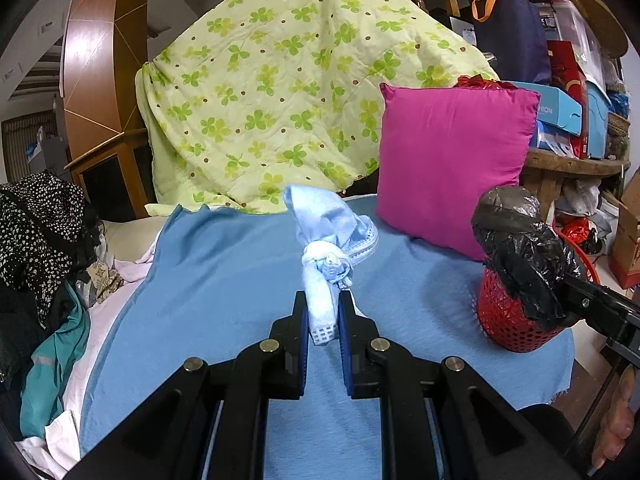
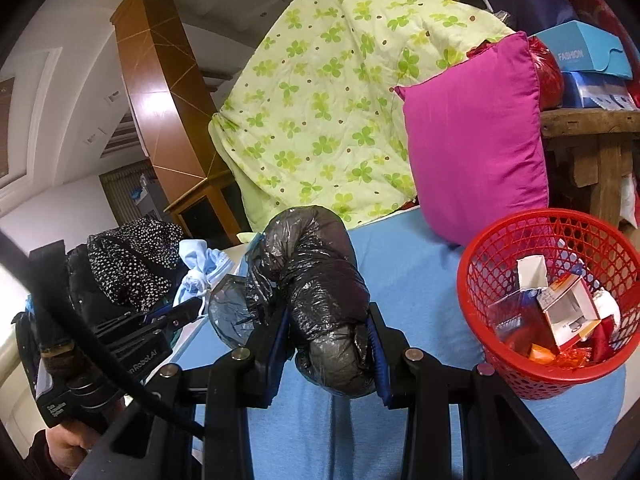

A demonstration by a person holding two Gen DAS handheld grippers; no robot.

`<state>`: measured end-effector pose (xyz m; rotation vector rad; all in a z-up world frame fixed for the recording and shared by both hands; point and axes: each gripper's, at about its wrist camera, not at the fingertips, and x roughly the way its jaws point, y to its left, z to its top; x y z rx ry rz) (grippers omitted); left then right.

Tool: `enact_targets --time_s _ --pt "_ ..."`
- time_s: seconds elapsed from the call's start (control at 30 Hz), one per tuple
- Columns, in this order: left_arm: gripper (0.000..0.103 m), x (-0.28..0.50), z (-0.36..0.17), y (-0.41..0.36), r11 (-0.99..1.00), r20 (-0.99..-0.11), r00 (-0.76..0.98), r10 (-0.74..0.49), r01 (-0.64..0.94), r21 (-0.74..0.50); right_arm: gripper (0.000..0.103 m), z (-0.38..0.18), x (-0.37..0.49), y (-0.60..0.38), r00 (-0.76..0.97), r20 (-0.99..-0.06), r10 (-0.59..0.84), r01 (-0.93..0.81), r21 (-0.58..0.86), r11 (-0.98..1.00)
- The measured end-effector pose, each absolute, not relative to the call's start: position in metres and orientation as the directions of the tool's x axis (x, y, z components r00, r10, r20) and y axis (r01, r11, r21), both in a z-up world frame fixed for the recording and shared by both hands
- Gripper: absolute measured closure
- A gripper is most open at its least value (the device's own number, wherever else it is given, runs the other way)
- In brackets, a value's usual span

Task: Collect trash
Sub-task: 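Carry the black bag with the right gripper while the left carries the blue cloth toward the basket, then bring the black bag with the right gripper while the left brings the blue cloth over the red basket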

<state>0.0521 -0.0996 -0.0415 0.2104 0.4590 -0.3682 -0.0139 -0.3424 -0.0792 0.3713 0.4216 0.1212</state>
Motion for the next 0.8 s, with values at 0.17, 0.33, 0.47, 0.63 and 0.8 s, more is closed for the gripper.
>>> enact_targets --time_s 0.17,0.33,0.47,0.63,0.8 --pt "0.089 0.049 -0.040 -0.103 0.910 -0.464 0.833 -0.303 0.397 0.120 0.064 -0.079 -0.018 -0.345 0.910 -0.369 0.189 -0.038 0.378 0.925" --pt "0.089 0.046 -0.040 -0.103 0.906 -0.459 0.833 -0.310 0.405 0.123 0.064 -0.078 -0.022 -0.347 0.913 -0.363 0.185 -0.034 0.386 0.922" --pt "0.089 0.044 -0.039 -0.107 0.903 -0.459 0.830 -0.317 0.412 0.122 0.064 -0.077 -0.027 -0.348 0.917 -0.356 0.179 -0.027 0.391 0.920" --pt "0.089 0.041 -0.038 -0.110 0.899 -0.455 0.830 -0.323 0.419 0.127 0.064 -0.077 -0.031 -0.351 0.921 -0.350 0.173 -0.022 0.395 0.918" --pt "0.089 0.039 -0.038 -0.113 0.893 -0.458 0.826 -0.330 0.430 0.132 0.064 -0.074 -0.038 -0.349 0.925 -0.344 0.162 -0.015 0.393 0.919"
